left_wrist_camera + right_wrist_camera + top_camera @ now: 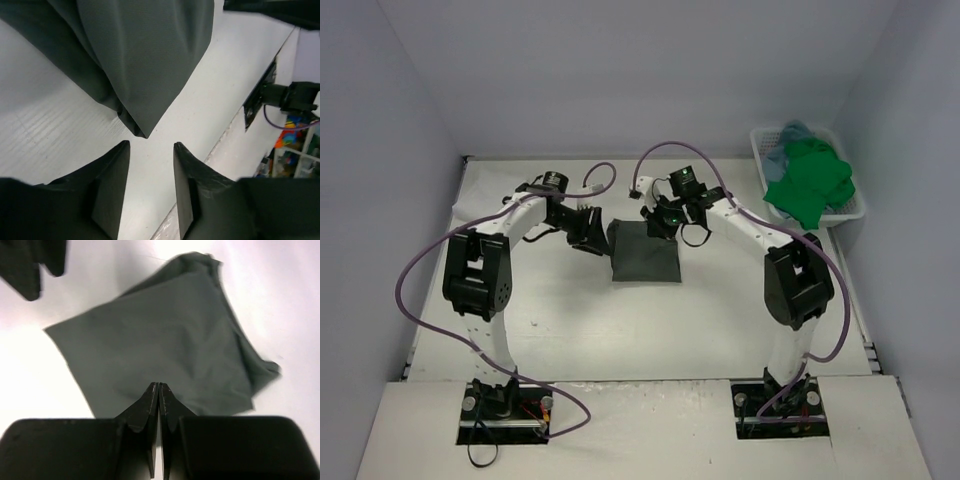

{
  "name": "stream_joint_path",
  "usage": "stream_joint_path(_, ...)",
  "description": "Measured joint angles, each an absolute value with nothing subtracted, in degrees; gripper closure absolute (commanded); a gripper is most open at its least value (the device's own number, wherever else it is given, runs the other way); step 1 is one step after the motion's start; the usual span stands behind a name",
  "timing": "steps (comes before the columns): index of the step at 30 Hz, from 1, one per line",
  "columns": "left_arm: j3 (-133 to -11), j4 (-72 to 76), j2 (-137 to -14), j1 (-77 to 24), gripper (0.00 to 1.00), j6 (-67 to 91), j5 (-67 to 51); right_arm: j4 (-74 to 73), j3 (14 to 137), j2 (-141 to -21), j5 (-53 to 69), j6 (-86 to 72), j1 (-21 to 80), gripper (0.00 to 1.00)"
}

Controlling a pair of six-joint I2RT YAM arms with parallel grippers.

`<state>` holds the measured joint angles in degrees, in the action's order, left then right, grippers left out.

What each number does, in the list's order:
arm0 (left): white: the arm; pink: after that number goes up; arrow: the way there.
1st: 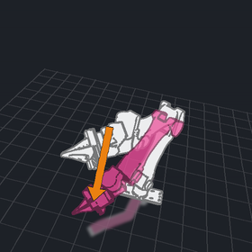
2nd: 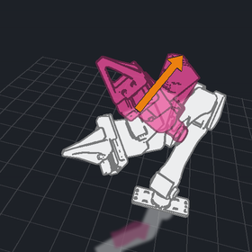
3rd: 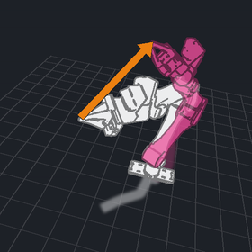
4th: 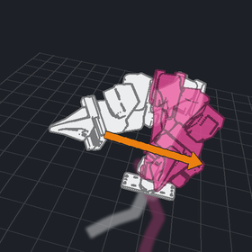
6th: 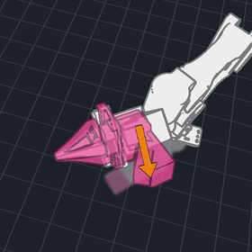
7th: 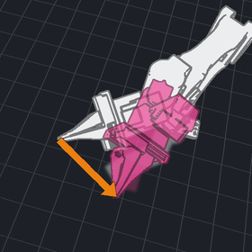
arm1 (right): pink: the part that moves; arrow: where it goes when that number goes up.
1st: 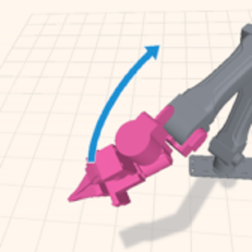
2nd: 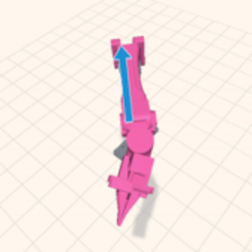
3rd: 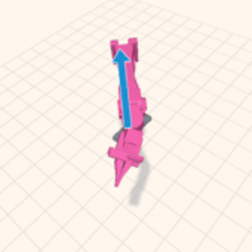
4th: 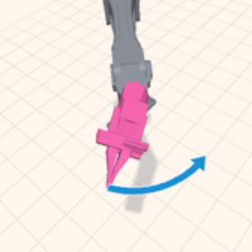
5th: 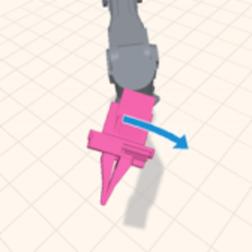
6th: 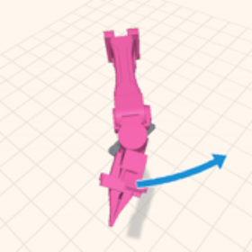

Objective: Fold and stack the t-shirts

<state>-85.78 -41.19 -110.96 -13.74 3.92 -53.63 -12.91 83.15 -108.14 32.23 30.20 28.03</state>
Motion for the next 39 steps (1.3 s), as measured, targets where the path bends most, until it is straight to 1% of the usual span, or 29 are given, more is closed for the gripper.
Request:
stream_joint_path(3, -84.36, -39.77, -111.85, -12.47, 0.58, 6.39, -55.96, -13.17, 83.15, -109.36, 33.54, 30.17, 29.89, 1.0)
stream_joint_path(11, -83.77, -34.54, -116.9, -12.03, 0.57, 11.18, -59.18, -14.02, 83.15, -115.68, 34.57, 30.15, 33.08, 1.0)
stream_joint_path(18, -83.61, -30.68, -122.08, -12.05, 0.54, 14.52, -60.01, -14.0, 83.15, -115.98, 34.85, 30.17, 33.04, 1.0)
stream_joint_path(19, -83.5, -30.26, -122.5, -12.05, 0.53, 14.87, -59.92, -13.98, 83.15, -115.98, 34.89, 30.2, 33.04, 1.0)
stream_joint_path(29, -82.63, -27.2, -123.0, -12.32, 0.47, 18.04, -59.61, -13.98, 83.15, -115.98, 35.44, 30.22, 33.04, 1.0)
stream_joint_path(39, -81.93, -23.99, -123.0, -12.97, 0.47, 20.88, -60.16, -14.0, 83.13, -115.98, 35.55, 30.24, 32.64, 1.0)
